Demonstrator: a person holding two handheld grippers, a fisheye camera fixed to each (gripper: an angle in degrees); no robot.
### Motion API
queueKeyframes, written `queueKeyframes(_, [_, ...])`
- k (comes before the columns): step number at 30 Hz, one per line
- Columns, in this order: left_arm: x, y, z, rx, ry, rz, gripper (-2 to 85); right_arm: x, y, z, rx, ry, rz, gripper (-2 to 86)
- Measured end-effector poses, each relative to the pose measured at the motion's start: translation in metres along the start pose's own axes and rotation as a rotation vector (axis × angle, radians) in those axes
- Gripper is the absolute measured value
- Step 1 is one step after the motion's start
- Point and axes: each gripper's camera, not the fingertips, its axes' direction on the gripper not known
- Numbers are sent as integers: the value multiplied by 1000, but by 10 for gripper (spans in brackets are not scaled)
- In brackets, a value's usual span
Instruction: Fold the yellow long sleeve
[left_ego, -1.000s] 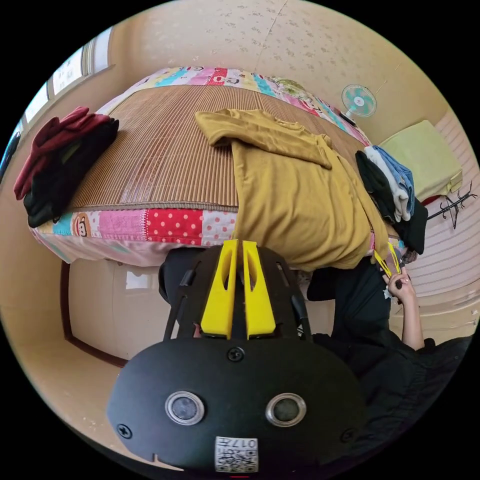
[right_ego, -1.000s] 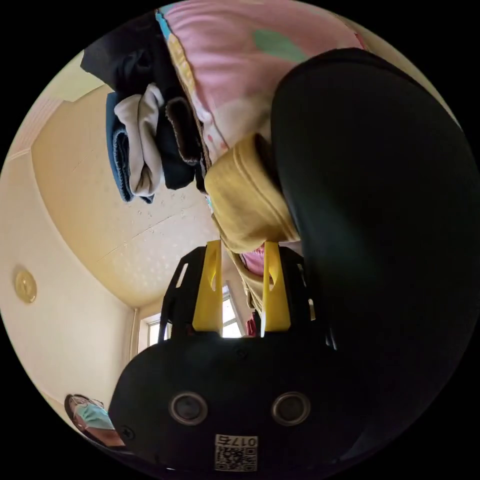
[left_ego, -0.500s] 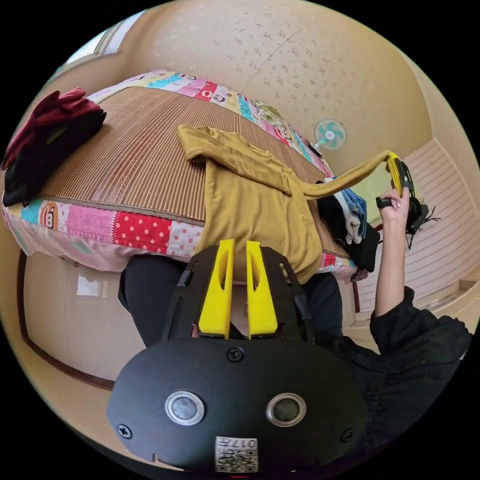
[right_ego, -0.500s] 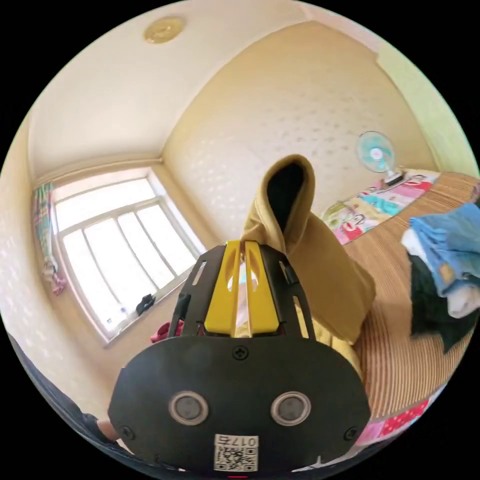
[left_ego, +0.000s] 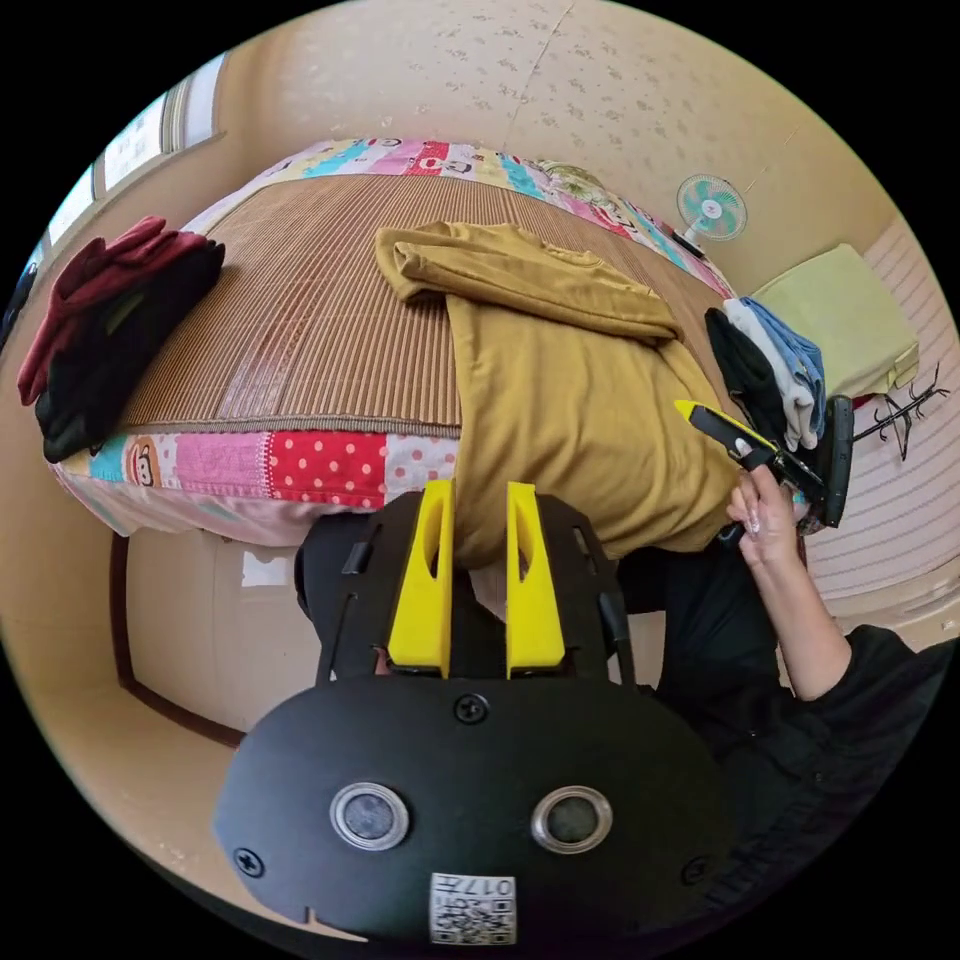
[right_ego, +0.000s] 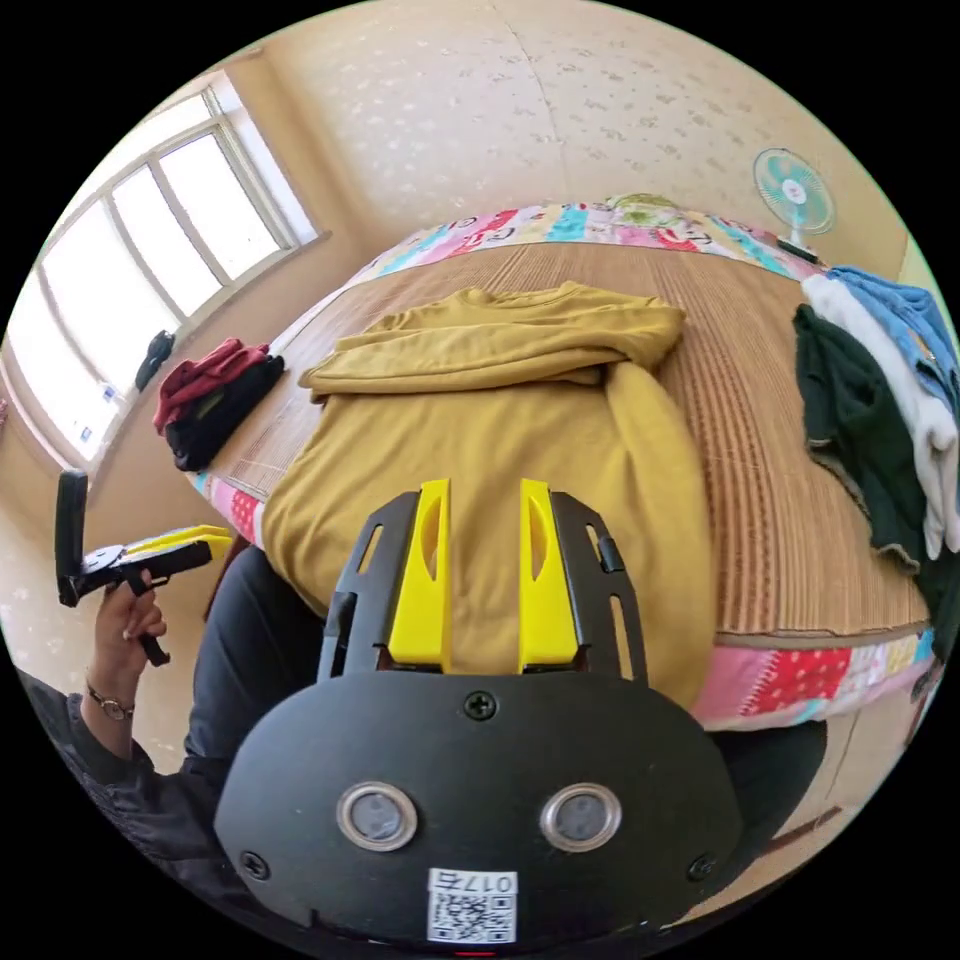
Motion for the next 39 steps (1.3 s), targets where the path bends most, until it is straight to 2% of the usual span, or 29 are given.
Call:
queueKeyframes(3, [9,-34,21,59,-33,-25,100,6,-1,-11,10,172,26,127])
queueKeyframes(5, [17,-60,66,-31,-53,-25,100,7,1,7,-57,198,38,128])
queueKeyframes(6, [19,-64,73,-32,-80,-34,97,6,1,34,-172,215,33,127])
queueKeyframes(7, [24,-71,75,20,-105,-17,90,-8,3,41,-124,268,-36,124])
queueKeyframes(10, [26,-104,85,-35,-113,-36,84,-46,-12,65,-110,420,-114,101])
queueKeyframes(16, [9,-184,112,-62,-89,-6,70,-81,-77,118,-183,564,-54,60])
queueKeyframes(19, [4,-206,111,-121,-48,-52,69,-81,-83,122,-160,544,-16,58])
queueKeyframes(24, [0,-154,67,43,-5,-7,94,-64,-78,108,-130,414,67,64])
queueKeyframes(29, [-37,-64,37,100,35,-122,128,-65,-73,104,-119,401,69,66])
queueKeyframes(33, [-53,-39,53,17,29,-140,128,-73,-68,105,-118,441,42,68])
queueKeyframes(36, [-58,-39,59,-3,59,-129,84,-73,-65,103,-116,450,37,72])
queueKeyframes(39, [-64,-47,57,-46,209,-110,49,-75,-59,99,-103,469,36,78])
